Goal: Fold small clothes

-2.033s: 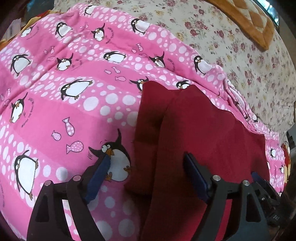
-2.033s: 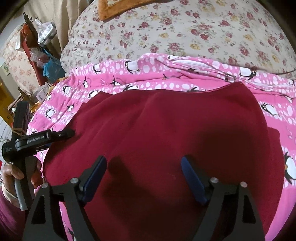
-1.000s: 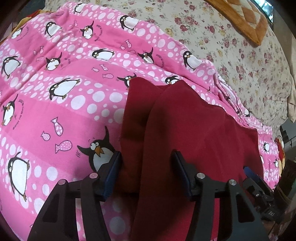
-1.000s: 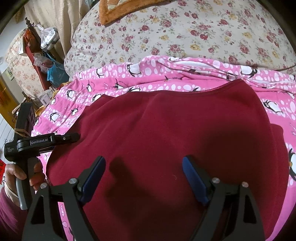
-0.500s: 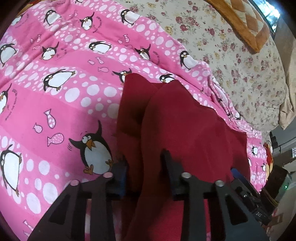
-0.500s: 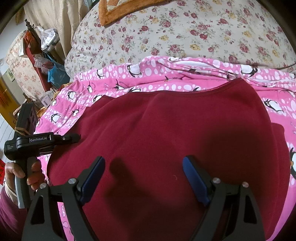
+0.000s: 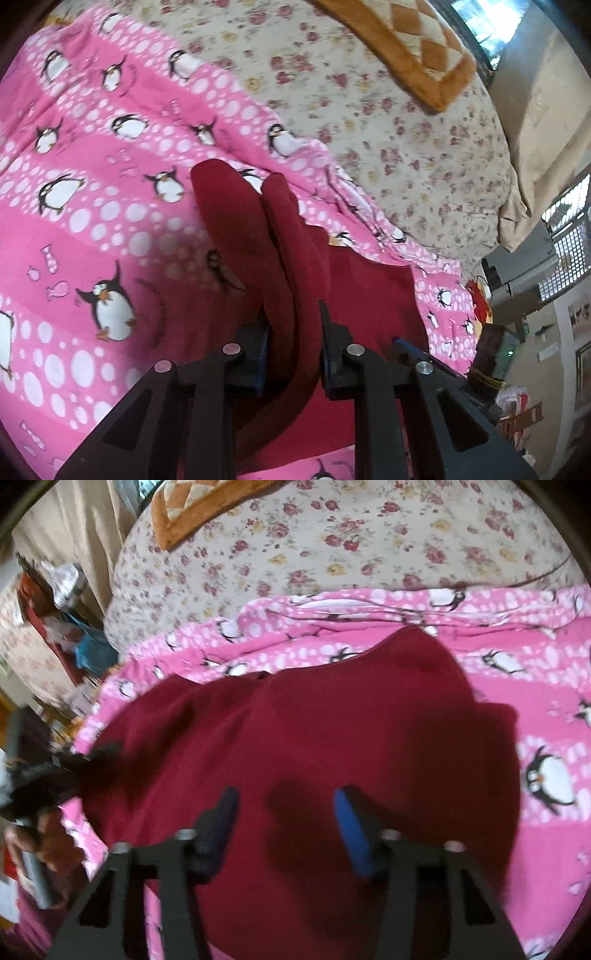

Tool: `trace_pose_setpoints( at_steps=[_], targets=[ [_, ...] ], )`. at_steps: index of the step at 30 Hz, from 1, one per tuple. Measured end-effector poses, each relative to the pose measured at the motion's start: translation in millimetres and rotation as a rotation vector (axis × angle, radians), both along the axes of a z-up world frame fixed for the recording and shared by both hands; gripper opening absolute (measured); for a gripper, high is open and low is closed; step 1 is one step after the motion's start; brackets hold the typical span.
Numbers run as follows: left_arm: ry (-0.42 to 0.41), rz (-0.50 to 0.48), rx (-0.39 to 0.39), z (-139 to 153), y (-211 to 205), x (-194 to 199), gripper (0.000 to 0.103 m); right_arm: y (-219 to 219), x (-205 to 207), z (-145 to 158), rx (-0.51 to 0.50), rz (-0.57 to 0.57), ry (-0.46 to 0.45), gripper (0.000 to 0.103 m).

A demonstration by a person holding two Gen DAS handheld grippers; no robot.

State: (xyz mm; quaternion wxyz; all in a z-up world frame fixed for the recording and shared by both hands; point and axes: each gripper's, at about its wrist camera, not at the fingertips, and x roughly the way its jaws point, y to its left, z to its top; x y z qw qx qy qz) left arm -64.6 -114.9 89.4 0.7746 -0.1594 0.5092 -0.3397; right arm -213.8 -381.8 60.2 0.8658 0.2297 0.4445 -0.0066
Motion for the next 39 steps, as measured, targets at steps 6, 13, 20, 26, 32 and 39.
trace_pose_setpoints(
  at_steps=[6,13,20,26,32,39],
  targets=[
    [-0.031,-0.009,0.0,12,-13,-9,0.0,7,6,4,-0.103,0.018,0.036,0.041],
    [-0.054,-0.048,-0.023,23,-30,-22,0.0,-1,6,3,-0.055,-0.012,0.055,0.044],
    [-0.069,-0.096,-0.007,28,-57,-38,0.0,-5,12,3,-0.024,-0.019,0.081,0.048],
    [-0.071,-0.104,0.0,34,-76,-52,0.0,-4,28,7,-0.171,0.015,0.165,0.05],
    [-0.07,-0.11,0.039,33,-94,-65,0.0,-15,37,6,-0.17,0.042,0.246,0.051],
    [-0.073,-0.139,0.07,29,-117,-81,0.0,-36,24,15,-0.144,-0.003,0.269,0.064]
  ],
)
